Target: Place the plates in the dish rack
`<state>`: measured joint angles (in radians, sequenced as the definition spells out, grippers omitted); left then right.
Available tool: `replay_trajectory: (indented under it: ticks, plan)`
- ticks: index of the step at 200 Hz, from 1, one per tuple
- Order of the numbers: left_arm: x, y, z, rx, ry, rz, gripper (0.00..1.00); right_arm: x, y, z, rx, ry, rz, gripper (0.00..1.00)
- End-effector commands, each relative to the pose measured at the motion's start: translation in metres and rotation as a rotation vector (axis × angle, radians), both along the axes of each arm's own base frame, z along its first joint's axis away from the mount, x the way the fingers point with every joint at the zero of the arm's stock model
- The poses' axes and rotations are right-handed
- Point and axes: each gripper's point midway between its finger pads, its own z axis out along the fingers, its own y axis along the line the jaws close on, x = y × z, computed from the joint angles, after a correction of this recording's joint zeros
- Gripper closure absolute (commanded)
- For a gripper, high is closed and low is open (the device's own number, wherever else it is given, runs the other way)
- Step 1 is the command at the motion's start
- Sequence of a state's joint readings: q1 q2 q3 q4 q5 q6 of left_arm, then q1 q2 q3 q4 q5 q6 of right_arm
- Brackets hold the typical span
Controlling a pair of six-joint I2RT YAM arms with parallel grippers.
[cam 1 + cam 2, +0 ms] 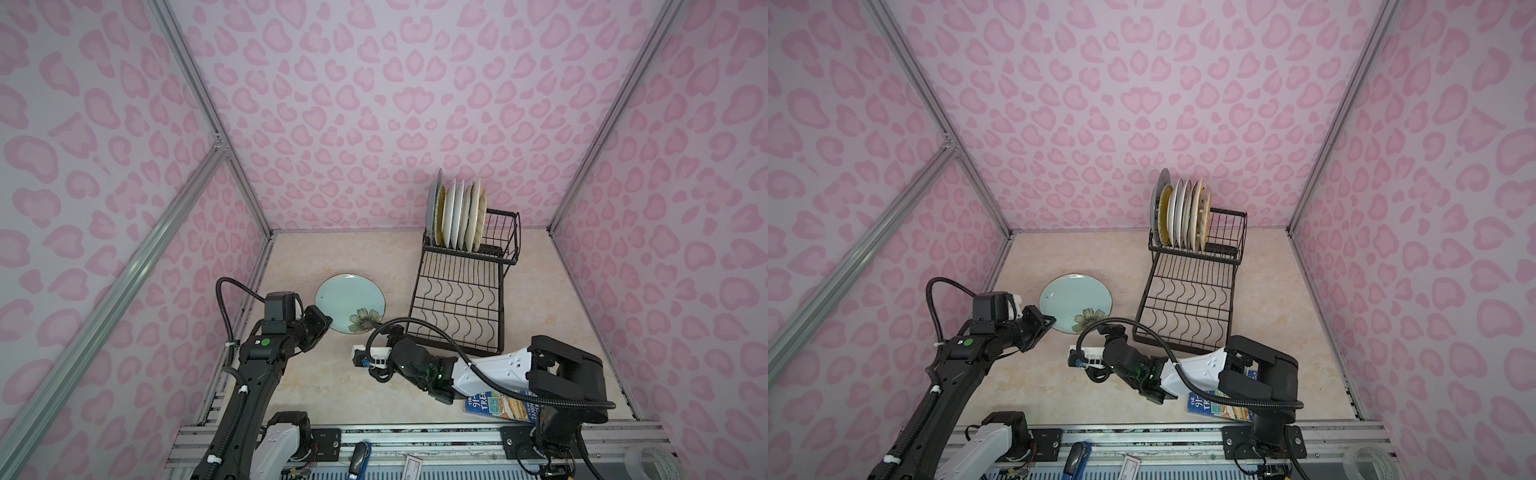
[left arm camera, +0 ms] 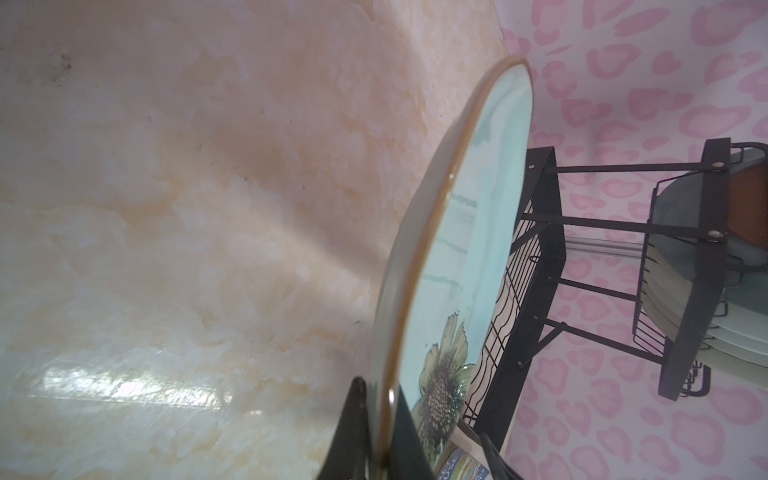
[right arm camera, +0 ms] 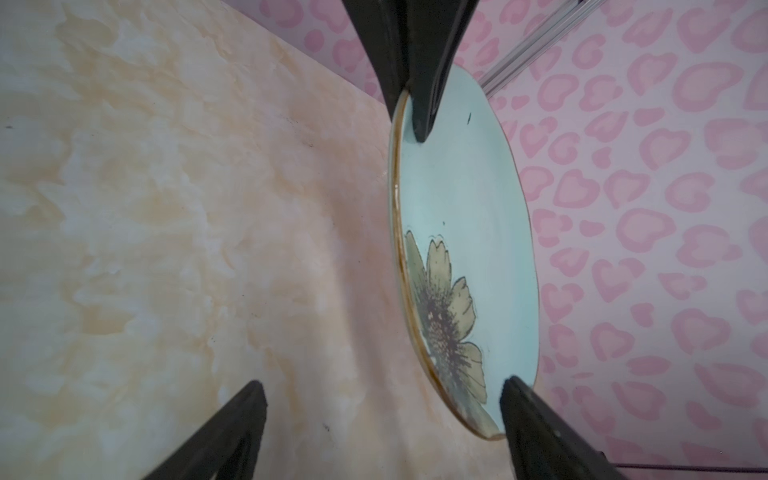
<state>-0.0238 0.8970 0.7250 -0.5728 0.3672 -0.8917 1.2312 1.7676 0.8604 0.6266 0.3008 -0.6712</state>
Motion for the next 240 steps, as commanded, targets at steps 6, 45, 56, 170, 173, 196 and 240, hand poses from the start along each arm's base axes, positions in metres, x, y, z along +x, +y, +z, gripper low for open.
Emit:
replay_trajectory:
  ticks: [6,45,56,170,173,196,240]
  plan:
    - [0.008,-0.006,0.021,-0.012,-0.077,-0.018,0.96,0.014,0.003,0.011,0.007,-0.081,-0.062,0.19]
    - [0.005,-0.011,0.021,-0.01,-0.069,-0.031,0.96,0.023,0.009,0.015,0.007,-0.114,-0.078,0.33]
    - [0.004,-0.011,0.021,-0.012,-0.068,-0.032,0.96,0.024,0.01,0.015,0.009,-0.116,-0.078,0.37]
    - [0.001,-0.015,0.023,-0.015,-0.065,-0.05,0.96,0.021,0.019,0.018,0.004,-0.112,-0.041,0.96]
    - [0.001,-0.015,0.022,-0.015,-0.062,-0.05,0.96,0.022,0.019,0.018,0.005,-0.111,-0.042,0.97]
    - [0.001,-0.016,0.022,-0.015,-0.062,-0.053,0.96,0.021,0.019,0.019,0.002,-0.113,-0.038,1.0]
    - [0.003,-0.017,0.026,-0.014,-0.078,-0.065,0.87,0.02,0.017,0.019,0.005,-0.109,-0.037,1.0]
